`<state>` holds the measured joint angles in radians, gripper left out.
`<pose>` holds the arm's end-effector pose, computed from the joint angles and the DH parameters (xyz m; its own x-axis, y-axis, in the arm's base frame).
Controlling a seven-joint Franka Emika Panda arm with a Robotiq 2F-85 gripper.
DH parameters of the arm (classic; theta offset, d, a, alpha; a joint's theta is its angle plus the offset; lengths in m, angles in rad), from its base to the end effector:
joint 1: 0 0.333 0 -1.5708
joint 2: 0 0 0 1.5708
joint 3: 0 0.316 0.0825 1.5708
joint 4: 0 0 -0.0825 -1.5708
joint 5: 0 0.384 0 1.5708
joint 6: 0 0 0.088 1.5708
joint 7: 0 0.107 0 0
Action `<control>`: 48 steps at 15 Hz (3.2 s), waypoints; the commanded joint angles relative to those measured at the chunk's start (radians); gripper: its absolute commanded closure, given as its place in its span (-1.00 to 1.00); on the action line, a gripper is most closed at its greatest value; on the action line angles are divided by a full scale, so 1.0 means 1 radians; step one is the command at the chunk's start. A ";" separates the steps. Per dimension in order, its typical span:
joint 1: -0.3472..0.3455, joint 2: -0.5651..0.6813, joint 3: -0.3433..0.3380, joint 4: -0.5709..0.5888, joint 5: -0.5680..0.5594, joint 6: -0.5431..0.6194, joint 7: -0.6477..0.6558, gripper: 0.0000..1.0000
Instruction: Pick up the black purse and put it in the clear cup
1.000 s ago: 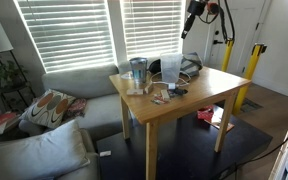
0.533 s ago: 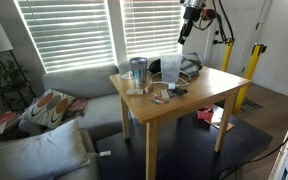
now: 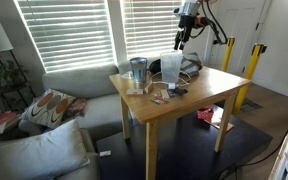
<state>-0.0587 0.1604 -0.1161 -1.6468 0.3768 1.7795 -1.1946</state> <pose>0.6077 -0.0706 0.5186 0.5844 0.7530 0.3023 0.8100 -0.5637 -0.1617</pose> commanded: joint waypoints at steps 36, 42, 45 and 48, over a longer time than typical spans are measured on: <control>-0.092 -0.090 0.102 0.103 0.006 -0.200 -0.109 0.97; -0.050 -0.199 0.095 0.053 -0.109 -0.360 -0.039 0.97; -0.017 -0.205 0.103 0.035 -0.153 -0.402 -0.010 0.97; 0.011 -0.184 0.107 0.036 -0.167 -0.419 0.012 0.97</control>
<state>-0.0747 -0.0199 -0.0087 -1.5949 0.2411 1.3829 -1.2107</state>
